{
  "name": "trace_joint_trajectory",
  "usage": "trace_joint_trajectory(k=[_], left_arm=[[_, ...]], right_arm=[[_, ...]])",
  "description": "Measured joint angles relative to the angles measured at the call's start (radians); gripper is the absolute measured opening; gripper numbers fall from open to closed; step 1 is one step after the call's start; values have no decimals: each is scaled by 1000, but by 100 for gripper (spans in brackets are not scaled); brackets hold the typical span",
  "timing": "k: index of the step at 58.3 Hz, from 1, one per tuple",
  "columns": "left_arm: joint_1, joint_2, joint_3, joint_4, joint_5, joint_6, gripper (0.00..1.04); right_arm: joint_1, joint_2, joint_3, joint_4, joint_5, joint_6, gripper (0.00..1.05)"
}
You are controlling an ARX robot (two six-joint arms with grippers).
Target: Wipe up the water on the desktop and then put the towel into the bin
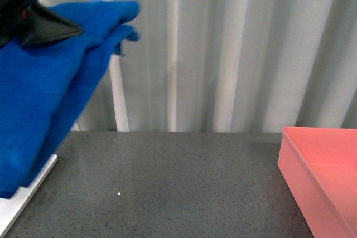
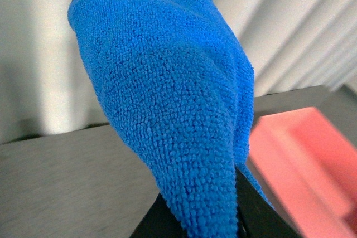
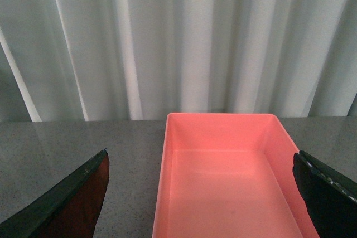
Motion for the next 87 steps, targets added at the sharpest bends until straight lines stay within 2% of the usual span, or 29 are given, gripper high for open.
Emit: trace_joint_trajectory(k=[4, 10, 16, 20, 26, 28, 32, 33, 34, 36, 39, 43, 48, 61, 71, 77, 87], left_arm=[[-94, -40, -44, 93, 31, -84, 6], [-226, -58, -93, 227, 24, -208, 6], [-350, -48, -105, 293, -52, -294, 6], [-393, -29, -97, 254, -138, -298, 6], [-397, -11, -97, 245, -161, -303, 6], [-396, -11, -97, 245, -162, -304, 6], [-393, -11, -97, 245, -164, -305, 6], [-393, -11, -97, 245, -164, -305, 6], [-393, -11, -97, 245, -163, -305, 6], [-393, -11, -97, 245, -163, -305, 6], [-394, -11, -97, 245, -160, -305, 6], [-394, -11, -97, 245, -163, -306, 6], [-394, -11, -97, 245, -163, -306, 6], [-394, -11, -97, 245, -163, -306, 6], [-394, -11, -97, 245, -162, -306, 6], [-394, -11, -97, 245, -163, -306, 6], [-394, -11, -97, 245, -163, -306, 6]], right_arm=[[0, 0, 0, 0, 0, 0, 98], [0, 0, 0, 0, 0, 0, 98], [0, 0, 0, 0, 0, 0, 98], [0, 0, 0, 0, 0, 0, 98], [0, 0, 0, 0, 0, 0, 98], [-13, 18, 11, -39, -31, -19, 98], [-96, 160, 84, -187, -248, -120, 98], [-113, 191, 94, -188, -302, -136, 98], [-124, 209, 99, -188, -315, -139, 98], [-175, 300, 129, -164, -455, -171, 98], [-208, 384, 150, -107, -583, -199, 98], [-211, 481, 163, -29, -698, -232, 98], [-192, 609, 174, 85, -793, -250, 98], [-87, 943, 238, 351, -894, -188, 98], [29, 1150, 315, 556, -952, -42, 98], [88, 1231, 367, 641, -914, 48, 98], [148, 1333, 441, 716, -905, 153, 98]])
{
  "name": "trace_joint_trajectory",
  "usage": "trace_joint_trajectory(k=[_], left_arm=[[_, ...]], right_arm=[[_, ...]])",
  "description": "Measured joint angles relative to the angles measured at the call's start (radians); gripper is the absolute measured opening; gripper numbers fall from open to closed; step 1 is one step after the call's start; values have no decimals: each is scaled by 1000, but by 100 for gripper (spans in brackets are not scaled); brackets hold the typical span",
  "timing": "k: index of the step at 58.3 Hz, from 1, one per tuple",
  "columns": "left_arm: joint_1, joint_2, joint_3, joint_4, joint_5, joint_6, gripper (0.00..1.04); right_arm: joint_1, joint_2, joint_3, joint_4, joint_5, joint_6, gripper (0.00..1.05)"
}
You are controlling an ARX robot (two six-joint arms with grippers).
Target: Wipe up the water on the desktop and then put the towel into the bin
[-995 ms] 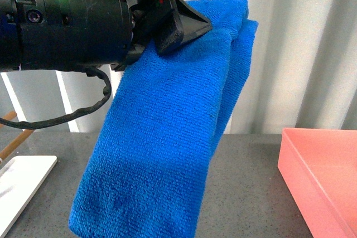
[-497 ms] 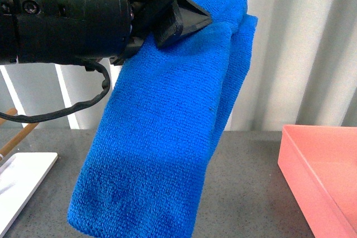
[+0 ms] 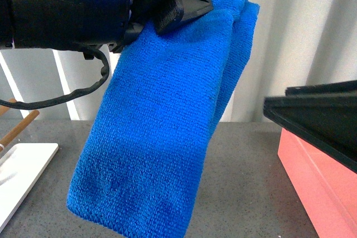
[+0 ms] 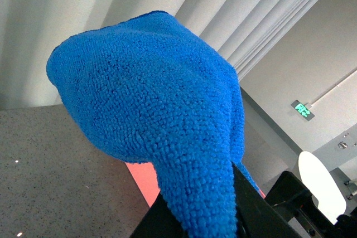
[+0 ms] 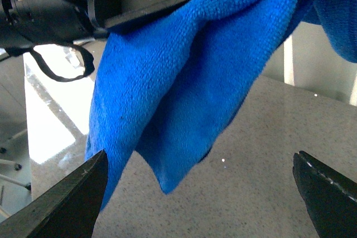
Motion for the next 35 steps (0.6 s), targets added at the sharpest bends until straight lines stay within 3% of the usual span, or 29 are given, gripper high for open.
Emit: trace_joint_trajectory(k=[20, 35], left_arm=[[0, 0, 0, 0, 0, 0, 6], [0, 0, 0, 0, 0, 0, 6]], right_arm=[[175, 179, 171, -99, 67, -67, 98], [200, 280, 293, -116, 83, -68, 98]])
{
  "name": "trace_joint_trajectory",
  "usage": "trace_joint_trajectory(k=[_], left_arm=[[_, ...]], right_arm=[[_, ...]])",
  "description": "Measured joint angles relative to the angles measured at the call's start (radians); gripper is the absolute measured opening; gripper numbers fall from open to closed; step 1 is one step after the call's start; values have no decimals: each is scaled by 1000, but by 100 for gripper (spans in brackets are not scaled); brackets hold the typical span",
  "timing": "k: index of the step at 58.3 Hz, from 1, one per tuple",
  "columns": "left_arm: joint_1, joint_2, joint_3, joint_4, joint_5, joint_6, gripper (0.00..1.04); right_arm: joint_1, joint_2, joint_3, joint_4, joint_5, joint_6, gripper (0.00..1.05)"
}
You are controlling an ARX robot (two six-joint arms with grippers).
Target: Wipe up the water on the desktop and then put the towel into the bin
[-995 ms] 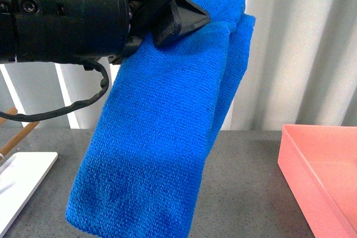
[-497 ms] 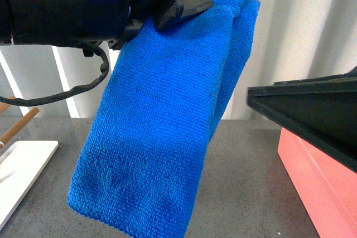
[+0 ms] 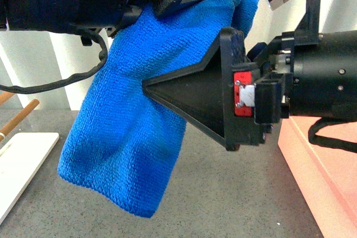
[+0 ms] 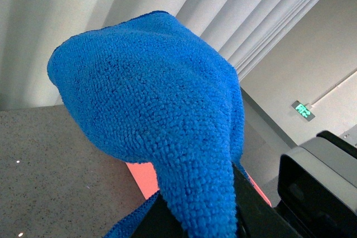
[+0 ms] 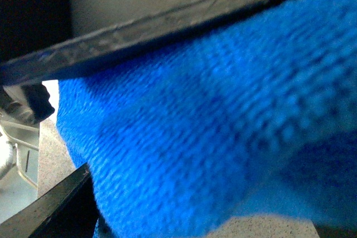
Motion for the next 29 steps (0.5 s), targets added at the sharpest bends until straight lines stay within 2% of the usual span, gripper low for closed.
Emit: trace_joint_trajectory(k=[29], left_arm=[[0, 0, 0, 0, 0, 0, 6]], right_arm=[[55, 58, 82, 8, -46, 8, 98]])
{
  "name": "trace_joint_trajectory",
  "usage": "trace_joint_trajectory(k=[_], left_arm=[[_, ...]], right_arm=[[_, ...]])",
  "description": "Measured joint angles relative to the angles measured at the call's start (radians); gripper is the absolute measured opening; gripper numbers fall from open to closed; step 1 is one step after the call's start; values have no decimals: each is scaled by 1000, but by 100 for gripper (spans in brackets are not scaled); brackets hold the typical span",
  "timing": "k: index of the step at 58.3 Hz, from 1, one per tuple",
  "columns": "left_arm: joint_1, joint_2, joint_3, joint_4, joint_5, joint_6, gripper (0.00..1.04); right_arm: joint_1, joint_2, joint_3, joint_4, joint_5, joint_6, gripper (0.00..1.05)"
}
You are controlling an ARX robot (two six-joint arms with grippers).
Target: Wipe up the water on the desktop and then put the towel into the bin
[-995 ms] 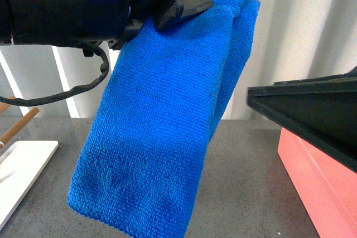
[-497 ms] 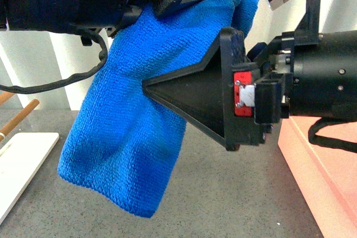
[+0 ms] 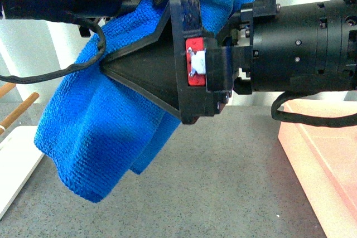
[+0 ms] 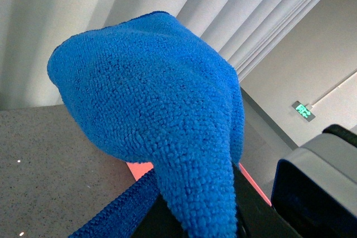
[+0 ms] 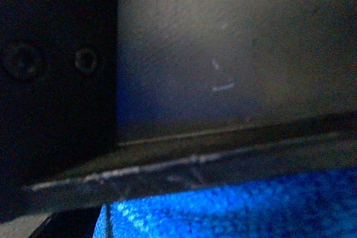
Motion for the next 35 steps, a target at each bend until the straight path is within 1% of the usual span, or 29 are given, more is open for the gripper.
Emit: trace_joint_trajectory(k=[7, 8, 11, 15, 17, 19, 20, 25, 28, 35], left_arm=[[0, 0, 0, 0, 0, 0, 6], [0, 0, 0, 0, 0, 0, 6], [0, 0, 0, 0, 0, 0, 6], [0, 0, 0, 0, 0, 0, 6], [0, 0, 0, 0, 0, 0, 6], [0, 0, 0, 0, 0, 0, 6], [0, 0, 1, 0, -1, 0, 6], [0, 0, 3, 0, -1, 0, 6], [0, 0, 5, 0, -1, 0, 6], [0, 0, 6, 0, -2, 0, 6]], right_arm=[[-2, 9, 17, 2, -10, 20, 98], [-2, 12, 21, 1, -10, 27, 96], [-3, 20, 35, -1, -10, 38, 88], [-5, 29, 51, -1, -7, 61, 74], [-5, 32, 56, -1, -8, 68, 69], [-5, 32, 59, -1, -8, 71, 65], [-4, 33, 61, -1, -10, 73, 62], [-4, 33, 67, -12, -8, 75, 52], [-3, 33, 68, -16, -4, 76, 43], [-4, 32, 68, -22, 13, 77, 28]])
